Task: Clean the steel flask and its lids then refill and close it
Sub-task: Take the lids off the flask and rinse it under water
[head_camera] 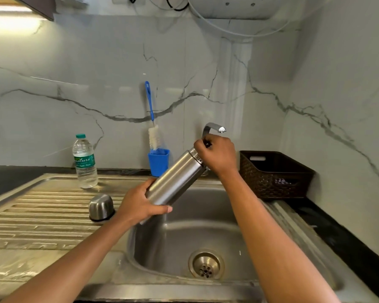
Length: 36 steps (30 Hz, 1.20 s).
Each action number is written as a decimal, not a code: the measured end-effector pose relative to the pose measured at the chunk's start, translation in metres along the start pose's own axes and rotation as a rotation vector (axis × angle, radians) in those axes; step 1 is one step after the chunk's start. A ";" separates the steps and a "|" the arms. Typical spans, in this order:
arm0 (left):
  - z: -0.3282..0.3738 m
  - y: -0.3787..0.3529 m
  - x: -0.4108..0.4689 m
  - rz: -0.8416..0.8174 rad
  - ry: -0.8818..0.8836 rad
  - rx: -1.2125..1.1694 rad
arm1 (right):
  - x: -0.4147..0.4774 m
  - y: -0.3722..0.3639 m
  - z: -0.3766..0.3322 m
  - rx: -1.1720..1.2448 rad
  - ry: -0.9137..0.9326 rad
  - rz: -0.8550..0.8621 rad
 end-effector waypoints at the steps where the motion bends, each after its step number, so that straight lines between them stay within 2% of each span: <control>1: -0.004 -0.005 -0.003 -0.072 0.016 -0.076 | -0.002 -0.001 -0.006 0.069 0.091 -0.010; 3: -0.007 -0.010 -0.006 -0.111 0.013 -0.139 | -0.001 -0.003 -0.013 0.175 0.206 -0.087; 5: -0.009 -0.008 -0.006 -0.071 0.004 -0.112 | 0.005 -0.007 -0.015 0.173 0.204 -0.231; 8: -0.007 0.001 -0.006 0.046 0.000 0.012 | 0.008 -0.014 -0.009 -0.151 0.016 -0.416; 10: -0.007 0.006 -0.009 0.125 -0.042 0.138 | 0.004 -0.015 -0.002 -0.409 -0.140 -0.407; 12: -0.007 0.008 -0.013 0.176 -0.076 0.207 | 0.001 -0.021 -0.002 -0.525 -0.167 -0.376; 14: -0.006 0.010 -0.013 0.204 -0.081 0.201 | 0.002 -0.024 -0.005 -0.470 -0.131 -0.362; 17: -0.006 0.009 -0.010 0.152 -0.051 0.071 | 0.010 -0.023 -0.021 -0.266 0.096 -0.379; 19: -0.006 0.007 -0.011 0.088 -0.026 -0.038 | 0.007 -0.023 -0.029 -0.005 0.239 -0.481; 21: -0.007 0.007 -0.012 0.075 -0.021 -0.058 | -0.001 -0.019 -0.030 0.253 0.237 -0.660; 22: -0.008 0.006 -0.013 0.074 -0.021 -0.049 | -0.005 -0.019 -0.026 0.294 0.199 -0.749; 24: -0.009 0.007 -0.012 0.082 -0.017 -0.032 | -0.009 -0.017 -0.014 0.242 0.064 -0.787; 27: -0.010 0.005 -0.011 0.107 -0.023 0.039 | -0.006 -0.015 -0.001 0.031 -0.192 -0.581; 29: -0.010 0.004 -0.012 0.135 -0.042 0.103 | -0.007 -0.024 -0.002 -0.269 -0.195 -0.513; 31: -0.011 0.005 -0.012 0.145 -0.039 0.123 | -0.001 -0.030 -0.004 -0.400 -0.117 -0.429; 33: -0.013 0.007 -0.011 0.129 -0.028 0.089 | 0.002 -0.032 -0.004 -0.229 -0.062 -0.487; 36: -0.013 0.004 -0.011 0.049 -0.011 -0.012 | -0.007 -0.031 -0.003 0.281 0.036 -0.760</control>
Point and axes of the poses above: each hand's wrist, its own x-axis towards the middle knuckle, its own y-axis out of the back of the hand, z = x × y, the point moved 8 cm from there along x, towards the middle knuckle, and after that the axes turned 4 degrees about -z, right-handed, at the moved point
